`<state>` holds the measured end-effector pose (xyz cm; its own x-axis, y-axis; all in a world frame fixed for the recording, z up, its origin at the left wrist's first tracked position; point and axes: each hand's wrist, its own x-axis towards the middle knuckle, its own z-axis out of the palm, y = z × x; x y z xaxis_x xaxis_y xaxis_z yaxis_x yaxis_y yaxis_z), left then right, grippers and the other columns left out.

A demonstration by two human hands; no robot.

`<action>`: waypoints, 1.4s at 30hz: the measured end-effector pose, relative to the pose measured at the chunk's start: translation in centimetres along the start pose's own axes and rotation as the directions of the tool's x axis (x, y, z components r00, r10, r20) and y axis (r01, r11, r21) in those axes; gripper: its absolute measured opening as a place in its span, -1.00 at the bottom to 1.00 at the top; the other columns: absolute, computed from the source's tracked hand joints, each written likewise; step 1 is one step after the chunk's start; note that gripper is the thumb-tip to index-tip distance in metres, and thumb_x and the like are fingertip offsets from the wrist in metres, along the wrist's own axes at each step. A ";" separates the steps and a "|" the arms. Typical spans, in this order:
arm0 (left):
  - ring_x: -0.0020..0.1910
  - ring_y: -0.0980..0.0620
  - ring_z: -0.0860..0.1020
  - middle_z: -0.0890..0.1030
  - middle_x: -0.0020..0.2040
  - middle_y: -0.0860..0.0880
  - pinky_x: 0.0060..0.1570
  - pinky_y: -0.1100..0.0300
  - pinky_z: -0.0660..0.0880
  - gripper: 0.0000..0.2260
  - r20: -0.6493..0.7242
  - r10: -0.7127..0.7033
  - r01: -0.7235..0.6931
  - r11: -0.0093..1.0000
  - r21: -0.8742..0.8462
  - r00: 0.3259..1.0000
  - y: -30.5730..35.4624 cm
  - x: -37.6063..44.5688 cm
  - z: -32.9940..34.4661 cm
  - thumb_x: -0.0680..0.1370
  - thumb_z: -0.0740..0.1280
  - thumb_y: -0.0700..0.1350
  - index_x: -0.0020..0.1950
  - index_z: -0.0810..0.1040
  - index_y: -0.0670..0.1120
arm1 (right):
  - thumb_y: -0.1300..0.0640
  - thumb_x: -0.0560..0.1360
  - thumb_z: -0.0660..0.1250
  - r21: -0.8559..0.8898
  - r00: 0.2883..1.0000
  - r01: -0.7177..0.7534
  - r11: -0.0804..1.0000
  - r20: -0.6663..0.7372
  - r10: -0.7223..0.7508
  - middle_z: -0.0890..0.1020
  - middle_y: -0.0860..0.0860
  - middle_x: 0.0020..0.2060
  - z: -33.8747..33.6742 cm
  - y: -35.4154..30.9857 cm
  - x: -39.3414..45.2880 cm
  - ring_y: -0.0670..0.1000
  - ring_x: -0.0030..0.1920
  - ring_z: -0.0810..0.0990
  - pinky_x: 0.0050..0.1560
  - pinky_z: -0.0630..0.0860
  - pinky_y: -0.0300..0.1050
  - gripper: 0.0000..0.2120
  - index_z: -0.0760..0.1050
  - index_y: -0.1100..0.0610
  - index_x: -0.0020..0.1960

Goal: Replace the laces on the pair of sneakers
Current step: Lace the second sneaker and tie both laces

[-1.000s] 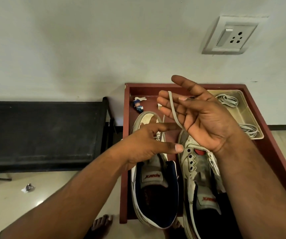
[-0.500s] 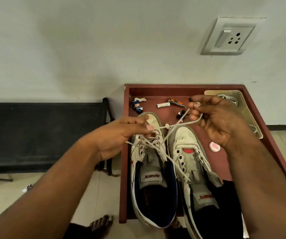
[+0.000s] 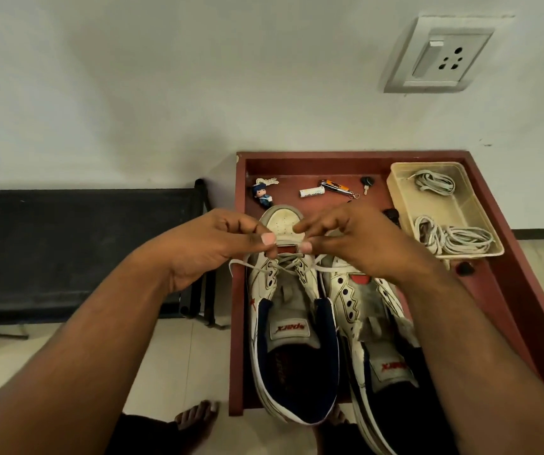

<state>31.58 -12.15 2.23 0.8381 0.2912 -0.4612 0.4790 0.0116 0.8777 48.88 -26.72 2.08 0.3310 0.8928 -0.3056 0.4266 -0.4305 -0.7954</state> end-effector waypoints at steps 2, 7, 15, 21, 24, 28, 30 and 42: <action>0.08 0.11 0.62 0.71 -0.03 0.00 0.30 0.05 0.40 -0.75 -0.017 -0.037 0.038 0.997 0.065 0.999 -0.3 -0.1 -0.6 0.46 0.38 0.02 -0.04 0.70 -0.13 | 0.13 0.41 0.50 -0.098 0.999 -0.031 0.995 0.008 0.032 0.66 -0.19 -0.01 -1.8 1.1 -0.4 -0.28 -0.01 0.58 0.11 0.46 -0.26 -0.95 0.68 0.09 -0.22; -0.03 0.18 0.64 0.72 -0.13 0.07 0.12 0.19 0.49 -0.86 -0.050 -0.120 0.128 0.971 0.201 0.991 -0.2 0.3 0.2 0.44 0.46 -0.02 -0.10 0.73 -0.06 | 0.07 0.38 0.53 -0.297 0.993 -0.078 0.952 0.063 0.101 0.64 -0.22 0.01 -2.9 0.7 -1.5 -0.24 0.06 0.56 -0.02 0.41 -0.31 -0.82 0.64 -0.12 -0.06; -0.25 0.08 0.67 0.71 -0.24 -0.07 -0.15 0.27 0.62 -0.83 -0.148 -0.100 0.125 0.977 0.173 0.984 -0.6 0.6 1.1 0.34 0.56 -0.13 -0.16 0.68 -0.19 | 0.27 0.39 0.50 0.060 0.992 -0.119 0.991 0.039 0.117 0.70 -0.04 -0.28 1.1 -0.4 -0.2 -0.05 -0.24 0.65 -0.01 0.59 0.07 -0.71 0.61 0.01 0.04; -0.33 0.09 0.67 0.69 -0.32 -0.06 -0.25 0.27 0.62 -0.83 -0.220 -0.067 0.095 0.989 0.116 0.973 -1.0 1.0 1.9 0.37 0.54 -0.17 -0.13 0.64 -0.23 | 0.26 0.40 0.49 0.190 0.985 -0.079 0.979 0.168 0.047 0.72 -0.02 -0.09 2.3 -0.4 0.0 -0.14 -0.07 0.67 -0.05 0.57 -0.34 -0.74 0.65 0.14 0.08; -0.35 0.02 0.66 0.68 -0.32 -0.12 -0.27 0.21 0.63 -0.79 -0.220 -0.083 0.081 0.997 -0.020 0.972 -0.9 0.8 1.8 0.40 0.51 -0.17 -0.08 0.59 -0.25 | 0.33 0.38 0.48 0.292 0.991 -0.073 0.954 0.126 0.038 0.72 0.11 -0.12 2.5 -0.3 0.1 0.00 -0.09 0.69 -0.05 0.60 -0.28 -0.76 0.66 0.16 0.03; -0.45 0.03 0.60 0.66 -0.35 -0.10 -0.41 0.22 0.55 -0.72 -0.384 -0.066 0.067 0.998 -0.011 0.921 -1.0 0.6 2.9 0.53 0.39 0.05 -0.06 0.57 -0.17 | 0.28 0.51 0.38 0.148 0.996 -0.086 0.985 -0.020 0.090 0.68 -0.07 -0.23 3.3 -0.6 -0.3 -0.28 -0.34 0.57 -0.34 0.44 -0.46 -0.86 0.67 0.09 -0.04; -0.45 0.06 0.61 0.65 -0.35 -0.07 -0.41 0.23 0.56 -0.66 -0.438 -0.050 0.137 0.976 0.169 0.898 -1.7 0.2 3.7 0.51 0.37 0.17 -0.11 0.57 -0.12 | 0.20 0.51 0.39 0.010 0.989 -0.093 0.996 -0.118 0.093 0.66 -0.10 -0.26 3.8 -0.6 -0.9 -0.31 -0.40 0.52 -0.41 0.38 -0.50 -0.91 0.68 0.09 -0.08; -0.10 -0.16 0.62 0.69 -0.06 -0.16 0.03 -0.10 0.60 -0.89 -0.379 -0.260 0.208 0.963 -0.173 0.888 -3.3 -4.1 5.2 0.56 0.36 -0.23 -0.04 0.70 -0.17 | 0.10 0.45 0.40 -0.322 0.931 -0.179 0.930 -0.361 0.054 0.52 -0.11 -0.19 8.2 -1.8 -4.1 -0.05 -0.08 0.51 -0.02 0.46 -0.12 -0.91 0.69 0.00 -0.11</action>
<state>27.94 -18.35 0.52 0.5211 0.6178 -0.5889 0.5902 0.2376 0.7715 39.85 -28.48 0.43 0.6352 0.7599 -0.1381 0.6088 -0.6027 -0.5159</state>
